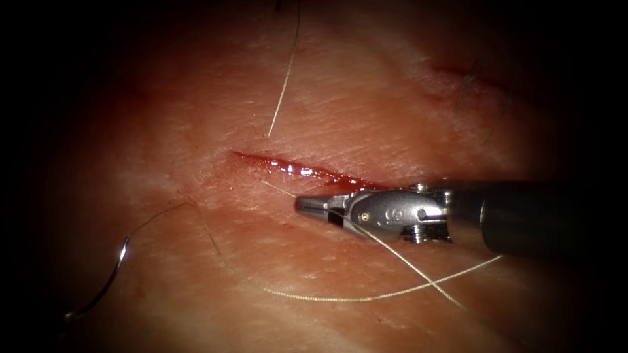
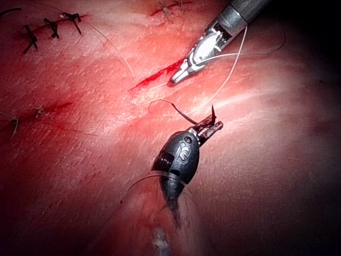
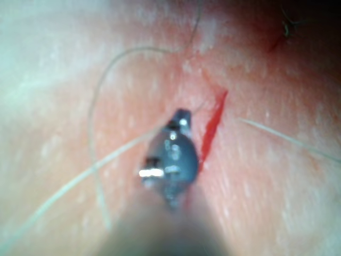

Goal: Wound Closure

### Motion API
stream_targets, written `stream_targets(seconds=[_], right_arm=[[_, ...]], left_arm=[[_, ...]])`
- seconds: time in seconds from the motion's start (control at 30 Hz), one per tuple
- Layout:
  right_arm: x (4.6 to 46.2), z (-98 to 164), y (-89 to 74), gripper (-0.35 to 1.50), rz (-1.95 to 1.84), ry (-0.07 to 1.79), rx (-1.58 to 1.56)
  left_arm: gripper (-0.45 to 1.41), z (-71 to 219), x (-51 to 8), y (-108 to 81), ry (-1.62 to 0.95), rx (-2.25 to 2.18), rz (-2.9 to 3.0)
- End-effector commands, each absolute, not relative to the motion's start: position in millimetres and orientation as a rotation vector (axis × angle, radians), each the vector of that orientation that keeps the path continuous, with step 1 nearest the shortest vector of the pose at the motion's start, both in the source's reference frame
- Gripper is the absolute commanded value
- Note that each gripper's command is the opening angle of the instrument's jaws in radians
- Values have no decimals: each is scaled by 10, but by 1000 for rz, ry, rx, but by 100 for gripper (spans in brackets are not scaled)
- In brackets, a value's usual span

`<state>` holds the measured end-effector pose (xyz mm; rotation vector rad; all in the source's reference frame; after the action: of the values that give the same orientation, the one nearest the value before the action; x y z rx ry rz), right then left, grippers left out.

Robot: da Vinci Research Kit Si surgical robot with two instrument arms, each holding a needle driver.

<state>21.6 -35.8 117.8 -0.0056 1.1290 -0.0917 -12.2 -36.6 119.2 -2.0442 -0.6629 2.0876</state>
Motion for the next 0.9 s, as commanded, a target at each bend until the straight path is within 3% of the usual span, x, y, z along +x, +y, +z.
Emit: stream_targets(seconds=[0.03,0.9], right_arm=[[203,1184,-368,-35,-83,1124,-9],[47,1182,-438,-35,-2,1069,-4]], left_arm=[[-45,1196,-127,-371,-670,-2045,2084],[-45,1192,-125,-370,-674,-2044,2081]])
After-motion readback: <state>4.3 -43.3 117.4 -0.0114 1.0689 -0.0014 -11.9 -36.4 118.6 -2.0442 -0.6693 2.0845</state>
